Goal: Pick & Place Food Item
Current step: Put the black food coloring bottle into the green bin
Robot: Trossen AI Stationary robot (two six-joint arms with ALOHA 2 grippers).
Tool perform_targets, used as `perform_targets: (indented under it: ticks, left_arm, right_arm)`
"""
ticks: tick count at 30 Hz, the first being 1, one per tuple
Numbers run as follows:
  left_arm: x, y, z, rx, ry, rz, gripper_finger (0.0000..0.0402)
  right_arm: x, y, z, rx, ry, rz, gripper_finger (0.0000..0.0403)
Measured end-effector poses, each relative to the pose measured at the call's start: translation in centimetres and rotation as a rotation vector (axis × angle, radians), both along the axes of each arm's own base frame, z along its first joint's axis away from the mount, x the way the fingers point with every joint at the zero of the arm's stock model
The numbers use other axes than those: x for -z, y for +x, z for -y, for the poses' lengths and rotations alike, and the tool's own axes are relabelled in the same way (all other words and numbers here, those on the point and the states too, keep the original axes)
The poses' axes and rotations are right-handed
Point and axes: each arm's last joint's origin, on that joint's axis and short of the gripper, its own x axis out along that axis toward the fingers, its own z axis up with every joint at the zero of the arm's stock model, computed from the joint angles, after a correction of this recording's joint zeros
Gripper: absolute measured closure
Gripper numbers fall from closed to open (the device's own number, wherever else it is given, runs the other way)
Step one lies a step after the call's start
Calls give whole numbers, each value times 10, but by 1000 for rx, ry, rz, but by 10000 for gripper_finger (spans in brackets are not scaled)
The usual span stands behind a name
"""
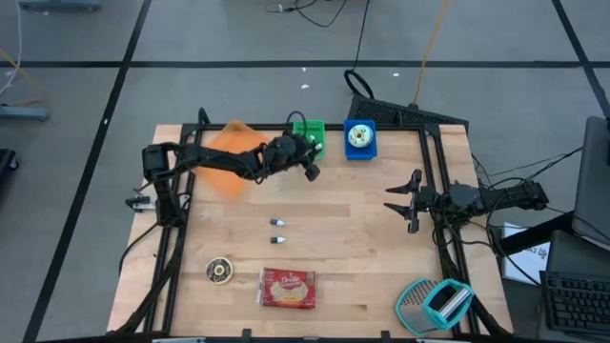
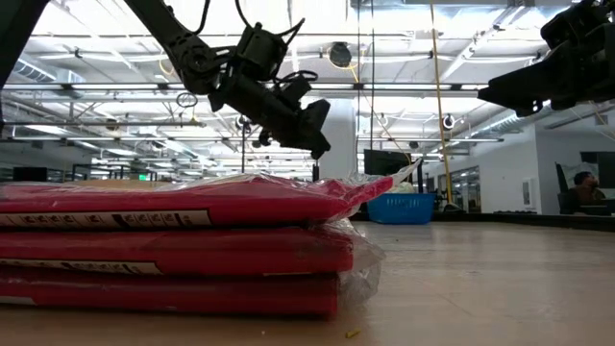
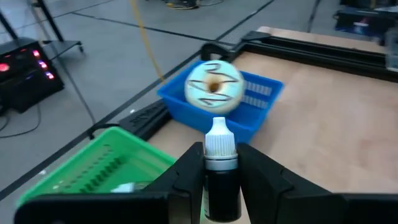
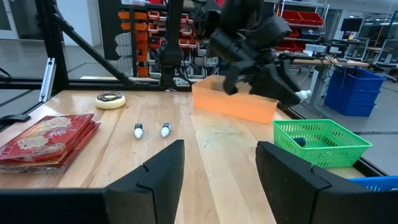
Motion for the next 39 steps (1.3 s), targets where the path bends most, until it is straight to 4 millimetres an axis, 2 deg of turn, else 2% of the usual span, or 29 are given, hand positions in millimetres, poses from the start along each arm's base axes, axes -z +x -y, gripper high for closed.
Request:
perform_targets:
  ticks: [12, 18, 24, 39]
  left_arm:
    - [1, -16, -40, -117, -16, 17, 314]
    - [24, -11, -51, -145, -44, 42, 314]
    - [40, -7, -55, -161, -4, 37, 314]
    - [41, -8, -56, -213, 12, 29, 314]
  right_arm:
    - [0, 0, 0, 0, 0, 0, 216]
    - [0, 0, 0, 1, 0, 0, 216]
    - [0, 0, 0, 0, 0, 0, 216]
    - [0, 0, 0, 1, 0, 1, 216]
